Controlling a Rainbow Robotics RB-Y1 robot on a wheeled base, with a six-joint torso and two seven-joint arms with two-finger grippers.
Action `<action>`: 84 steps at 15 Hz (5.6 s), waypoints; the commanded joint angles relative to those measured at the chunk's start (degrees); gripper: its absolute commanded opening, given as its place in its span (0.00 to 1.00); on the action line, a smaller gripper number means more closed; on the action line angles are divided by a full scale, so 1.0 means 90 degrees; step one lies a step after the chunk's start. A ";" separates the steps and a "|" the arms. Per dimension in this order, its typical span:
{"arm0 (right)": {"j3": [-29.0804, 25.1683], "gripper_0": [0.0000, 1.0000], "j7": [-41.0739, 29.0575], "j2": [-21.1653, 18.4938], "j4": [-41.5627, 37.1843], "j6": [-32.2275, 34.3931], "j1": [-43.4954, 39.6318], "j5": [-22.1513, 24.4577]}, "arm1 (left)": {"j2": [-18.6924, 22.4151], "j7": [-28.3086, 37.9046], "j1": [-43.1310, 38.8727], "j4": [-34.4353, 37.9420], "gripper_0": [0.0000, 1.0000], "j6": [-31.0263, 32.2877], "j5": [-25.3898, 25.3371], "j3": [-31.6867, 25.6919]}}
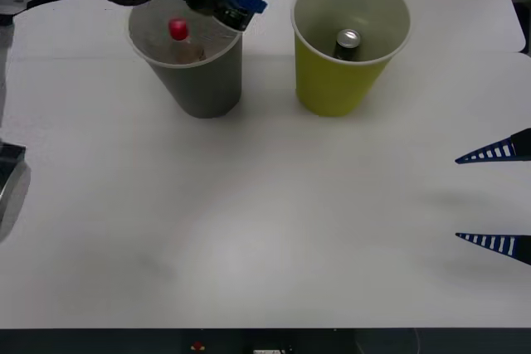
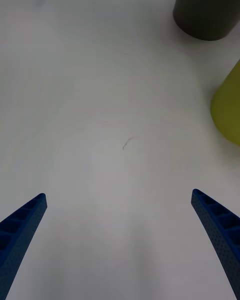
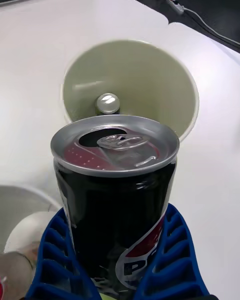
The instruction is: Put the can into the green bin and the plastic bottle into the gray bin
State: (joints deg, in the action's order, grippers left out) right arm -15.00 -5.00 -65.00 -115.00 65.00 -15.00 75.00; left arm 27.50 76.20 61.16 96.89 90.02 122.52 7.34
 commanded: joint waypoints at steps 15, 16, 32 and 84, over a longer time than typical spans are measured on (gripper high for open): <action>0.0000 1.00 0.0000 0.0000 0.0000 0.0000 0.0000 0.0000 | -0.1366 0.0010 0.1828 -0.3070 0.00 -0.2034 0.0742 0.1773; 0.0000 1.00 0.0000 0.0000 0.0000 0.0000 0.0000 0.0000 | -0.1444 0.0010 0.1935 -0.3373 0.00 -0.2210 0.0762 0.1851; 0.0000 1.00 0.0000 0.0000 0.0000 0.0000 0.0000 0.0000 | -0.1581 -0.0049 0.2140 -0.4154 1.00 -0.3343 0.0713 0.2671; 0.0000 1.00 0.0000 0.0000 0.0000 0.0000 0.0000 0.0000 | 0.4406 -0.5567 -0.8348 0.3854 1.00 -0.3372 -0.4590 -0.2847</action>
State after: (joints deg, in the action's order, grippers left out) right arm -15.00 -5.00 -65.00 -115.00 65.00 -15.00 75.00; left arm 67.14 26.20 -13.82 131.57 59.64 81.35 -18.28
